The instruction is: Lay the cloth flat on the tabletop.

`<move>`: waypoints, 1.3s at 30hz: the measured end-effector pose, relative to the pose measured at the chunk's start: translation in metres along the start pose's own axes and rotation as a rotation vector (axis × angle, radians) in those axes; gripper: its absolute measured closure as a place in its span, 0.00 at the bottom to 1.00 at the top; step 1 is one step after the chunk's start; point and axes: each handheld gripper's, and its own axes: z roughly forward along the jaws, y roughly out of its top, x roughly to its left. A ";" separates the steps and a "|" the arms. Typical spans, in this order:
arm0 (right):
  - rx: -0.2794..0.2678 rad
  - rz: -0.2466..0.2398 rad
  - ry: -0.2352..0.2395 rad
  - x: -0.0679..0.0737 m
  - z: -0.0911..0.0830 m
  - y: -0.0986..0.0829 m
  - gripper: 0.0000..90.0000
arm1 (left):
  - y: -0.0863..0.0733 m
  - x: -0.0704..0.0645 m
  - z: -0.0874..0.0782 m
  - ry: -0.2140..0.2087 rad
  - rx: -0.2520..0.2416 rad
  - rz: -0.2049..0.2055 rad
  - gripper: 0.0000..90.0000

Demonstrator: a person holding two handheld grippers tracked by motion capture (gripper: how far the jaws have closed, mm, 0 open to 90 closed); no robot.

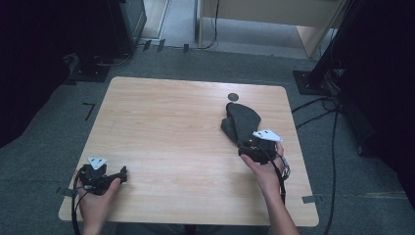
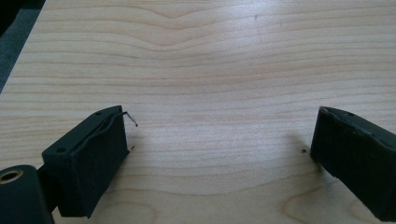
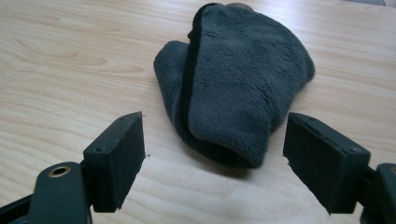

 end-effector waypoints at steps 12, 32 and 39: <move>0.081 -0.067 -0.079 0.009 0.054 0.009 0.23 | 0.000 0.000 -0.001 0.005 0.000 -0.005 0.04; 0.087 -0.141 -0.149 -0.004 0.074 -0.001 0.85 | 0.020 -0.036 -0.031 -0.092 -0.095 0.052 0.06; -0.089 -0.096 -0.094 0.008 0.040 0.005 0.86 | 0.036 -0.051 -0.033 -0.144 -0.113 0.082 0.06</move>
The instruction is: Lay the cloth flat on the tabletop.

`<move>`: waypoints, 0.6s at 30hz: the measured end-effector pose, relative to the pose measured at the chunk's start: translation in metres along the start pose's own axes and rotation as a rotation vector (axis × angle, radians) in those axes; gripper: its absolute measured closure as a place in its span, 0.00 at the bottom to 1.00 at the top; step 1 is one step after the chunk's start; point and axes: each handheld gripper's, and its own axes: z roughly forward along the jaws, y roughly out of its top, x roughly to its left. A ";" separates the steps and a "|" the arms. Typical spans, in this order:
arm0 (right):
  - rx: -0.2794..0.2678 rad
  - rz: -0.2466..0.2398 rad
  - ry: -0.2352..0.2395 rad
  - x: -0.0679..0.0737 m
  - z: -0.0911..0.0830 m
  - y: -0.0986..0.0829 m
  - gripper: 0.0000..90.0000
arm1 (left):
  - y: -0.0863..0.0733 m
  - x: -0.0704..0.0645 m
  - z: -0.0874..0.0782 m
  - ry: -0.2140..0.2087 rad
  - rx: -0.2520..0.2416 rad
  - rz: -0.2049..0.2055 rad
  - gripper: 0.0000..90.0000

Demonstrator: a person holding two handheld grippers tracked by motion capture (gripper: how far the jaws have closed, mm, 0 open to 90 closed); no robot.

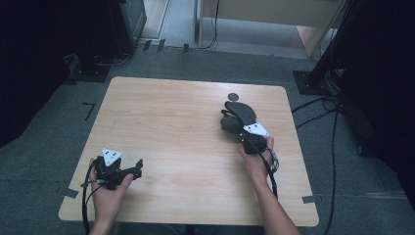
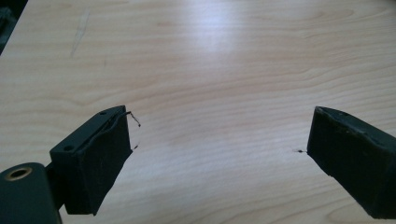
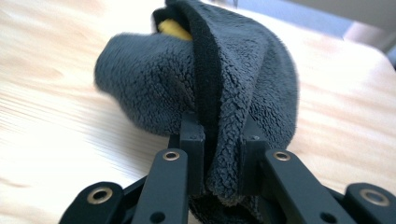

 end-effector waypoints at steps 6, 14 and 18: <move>-0.090 0.000 0.083 0.019 -0.030 0.013 0.86 | 0.022 -0.022 0.006 -0.049 -0.025 0.054 0.06; -0.158 -0.012 0.193 0.049 -0.054 0.018 0.86 | 0.037 -0.047 0.015 -0.113 -0.048 0.083 0.06; -0.185 -0.070 0.272 0.081 -0.069 0.012 0.84 | 0.041 -0.059 0.021 -0.156 -0.059 0.098 0.07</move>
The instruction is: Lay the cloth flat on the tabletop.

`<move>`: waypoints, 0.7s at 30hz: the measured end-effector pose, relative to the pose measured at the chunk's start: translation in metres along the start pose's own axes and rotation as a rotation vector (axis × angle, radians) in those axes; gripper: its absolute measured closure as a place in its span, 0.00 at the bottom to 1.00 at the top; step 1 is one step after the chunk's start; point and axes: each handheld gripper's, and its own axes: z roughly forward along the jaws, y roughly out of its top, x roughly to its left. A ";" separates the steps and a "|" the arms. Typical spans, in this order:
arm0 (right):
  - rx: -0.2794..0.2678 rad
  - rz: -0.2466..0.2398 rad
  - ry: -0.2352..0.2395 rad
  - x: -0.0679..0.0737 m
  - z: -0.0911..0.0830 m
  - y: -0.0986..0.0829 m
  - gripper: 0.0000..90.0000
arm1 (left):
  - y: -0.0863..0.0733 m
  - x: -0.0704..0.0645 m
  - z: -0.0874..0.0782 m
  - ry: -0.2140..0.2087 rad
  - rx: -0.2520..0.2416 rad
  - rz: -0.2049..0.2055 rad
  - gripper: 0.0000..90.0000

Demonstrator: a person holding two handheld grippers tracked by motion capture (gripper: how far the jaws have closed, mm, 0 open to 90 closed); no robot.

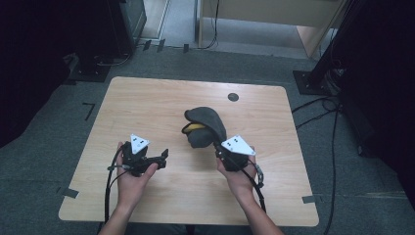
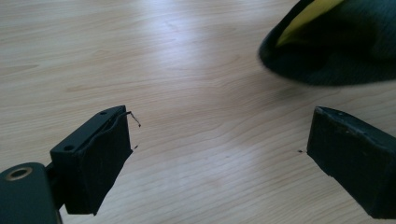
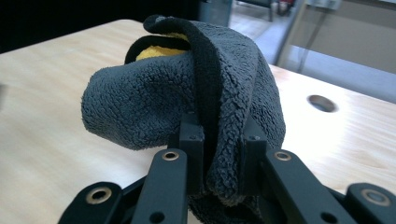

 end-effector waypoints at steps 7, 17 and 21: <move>0.074 -0.002 0.200 0.022 -0.007 -0.015 0.52 | -0.001 -0.007 0.004 -0.078 0.002 0.031 0.08; 0.126 0.021 0.233 0.032 0.008 -0.024 0.53 | -0.009 -0.017 0.013 -0.162 -0.009 0.063 0.30; 0.150 -0.014 0.217 0.042 0.015 -0.029 0.54 | -0.019 -0.021 0.026 -0.226 0.049 0.051 0.36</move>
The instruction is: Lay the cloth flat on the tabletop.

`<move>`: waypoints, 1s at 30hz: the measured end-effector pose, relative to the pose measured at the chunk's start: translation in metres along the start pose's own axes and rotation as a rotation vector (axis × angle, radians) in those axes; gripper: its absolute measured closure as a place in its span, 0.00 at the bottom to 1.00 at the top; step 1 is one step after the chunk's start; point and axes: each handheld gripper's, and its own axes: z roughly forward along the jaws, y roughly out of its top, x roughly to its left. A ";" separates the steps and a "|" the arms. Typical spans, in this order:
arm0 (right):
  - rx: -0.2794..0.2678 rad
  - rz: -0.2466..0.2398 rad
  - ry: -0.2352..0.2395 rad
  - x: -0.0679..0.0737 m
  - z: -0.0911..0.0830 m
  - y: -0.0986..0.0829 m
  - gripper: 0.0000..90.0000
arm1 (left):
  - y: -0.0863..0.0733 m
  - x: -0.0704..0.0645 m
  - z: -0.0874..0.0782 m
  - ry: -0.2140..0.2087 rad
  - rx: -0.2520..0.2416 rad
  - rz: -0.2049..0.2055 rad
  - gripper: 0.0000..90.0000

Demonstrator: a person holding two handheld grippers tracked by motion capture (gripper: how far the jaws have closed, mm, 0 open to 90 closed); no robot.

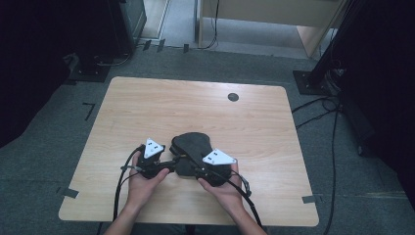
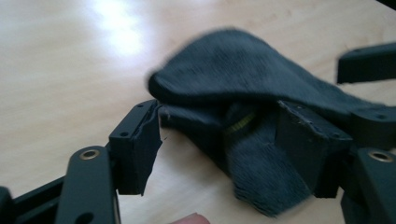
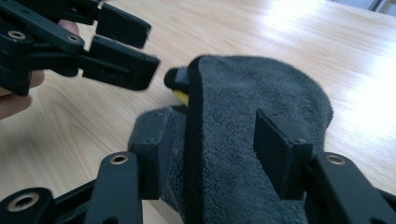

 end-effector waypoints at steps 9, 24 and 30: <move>0.027 -0.009 -0.005 -0.003 0.008 -0.009 0.82 | -0.015 -0.010 0.019 -0.012 0.060 0.029 0.53; -0.082 0.063 -0.096 -0.027 -0.020 -0.003 0.94 | -0.017 0.000 0.011 -0.041 0.061 0.037 0.97; -0.099 0.143 -0.121 -0.040 -0.032 -0.007 0.93 | -0.019 0.020 -0.005 -0.002 0.041 -0.007 0.97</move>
